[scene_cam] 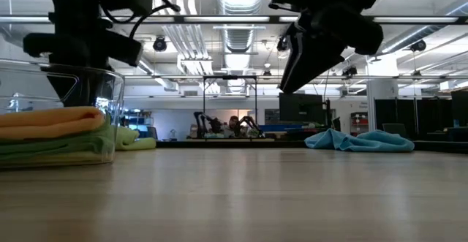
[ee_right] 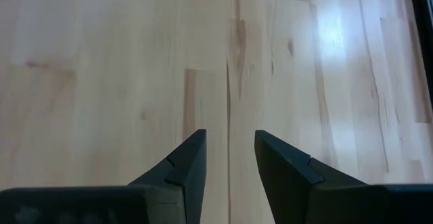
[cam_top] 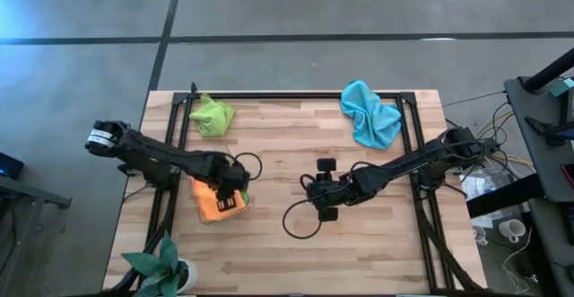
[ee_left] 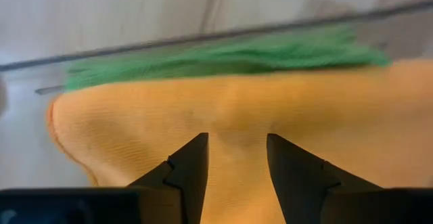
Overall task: Fold microfiber towels
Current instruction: Put the folded orange microfiber towel into the transparent bin
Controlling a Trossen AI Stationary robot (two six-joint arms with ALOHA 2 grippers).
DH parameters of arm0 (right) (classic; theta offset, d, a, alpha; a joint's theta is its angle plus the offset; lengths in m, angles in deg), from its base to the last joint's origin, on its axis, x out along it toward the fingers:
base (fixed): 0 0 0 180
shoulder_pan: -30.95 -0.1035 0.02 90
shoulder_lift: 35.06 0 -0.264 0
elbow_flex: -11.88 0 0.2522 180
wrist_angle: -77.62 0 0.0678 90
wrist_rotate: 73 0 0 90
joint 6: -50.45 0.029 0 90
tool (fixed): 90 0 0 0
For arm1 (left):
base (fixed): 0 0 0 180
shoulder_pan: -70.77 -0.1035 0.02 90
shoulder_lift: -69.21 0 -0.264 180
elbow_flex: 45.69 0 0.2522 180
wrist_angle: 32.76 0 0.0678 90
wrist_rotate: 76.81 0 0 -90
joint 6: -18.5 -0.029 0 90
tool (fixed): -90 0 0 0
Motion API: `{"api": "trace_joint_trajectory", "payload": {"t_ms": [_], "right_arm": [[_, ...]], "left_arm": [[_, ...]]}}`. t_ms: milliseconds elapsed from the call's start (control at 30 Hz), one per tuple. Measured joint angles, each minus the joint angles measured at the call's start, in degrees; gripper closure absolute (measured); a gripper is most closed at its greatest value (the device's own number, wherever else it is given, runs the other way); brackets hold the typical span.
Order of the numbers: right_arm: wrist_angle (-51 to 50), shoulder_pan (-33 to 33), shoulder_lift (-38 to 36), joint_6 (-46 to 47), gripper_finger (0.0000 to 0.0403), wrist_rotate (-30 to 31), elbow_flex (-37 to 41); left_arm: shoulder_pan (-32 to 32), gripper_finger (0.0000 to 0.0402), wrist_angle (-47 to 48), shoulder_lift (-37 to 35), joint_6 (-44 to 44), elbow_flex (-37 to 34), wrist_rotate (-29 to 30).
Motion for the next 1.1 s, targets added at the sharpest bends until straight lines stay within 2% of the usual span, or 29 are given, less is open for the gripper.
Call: {"api": "trace_joint_trajectory", "payload": {"t_ms": [167, 267, 367, 533, 667, 900, 1000, 1100], "right_arm": [[-0.2, 0.0, 0.0, 0.0, 0.028, 0.0, 0.5], [-0.1, 0.1, 0.0, 0.1, 0.028, 0.0, 0.5], [-0.1, 0.1, 0.0, 1.3, 0.028, 0.0, 0.5], [-0.1, 0.1, 0.0, 2.6, 0.028, 0.0, 0.5], [0.0, 0.3, 0.0, 2.6, 0.028, 0.0, 0.6], [0.0, 0.4, 0.0, 3.9, 0.028, -0.1, 0.6], [0.0, 0.4, 0.0, 3.7, 0.028, -0.1, 0.6], [0.0, 0.5, 0.0, 3.6, 0.028, -0.1, 0.6]], "left_arm": [[0.3, 0.0267, -1.2, -1.9, -9.3, 0.1, 1.2], [0.9, 0.0267, -4.8, -4.2, -23.3, 0.0, 5.1], [1.2, 0.0267, -5.5, -5.2, -38.8, -1.2, 5.5], [0.9, 0.0267, -5.9, -3.6, -50.4, -2.1, 5.2], [0.3, 0.0267, -7.5, -0.5, -54.2, -2.1, 5.4], [-0.2, 0.0277, -7.2, 5.8, -54.7, -1.9, 6.1], [-0.2, 0.0315, -7.0, 7.2, -54.6, -1.2, 6.1], [-0.2, 0.0373, -6.9, 7.2, -54.4, -0.4, 6.2]]}}
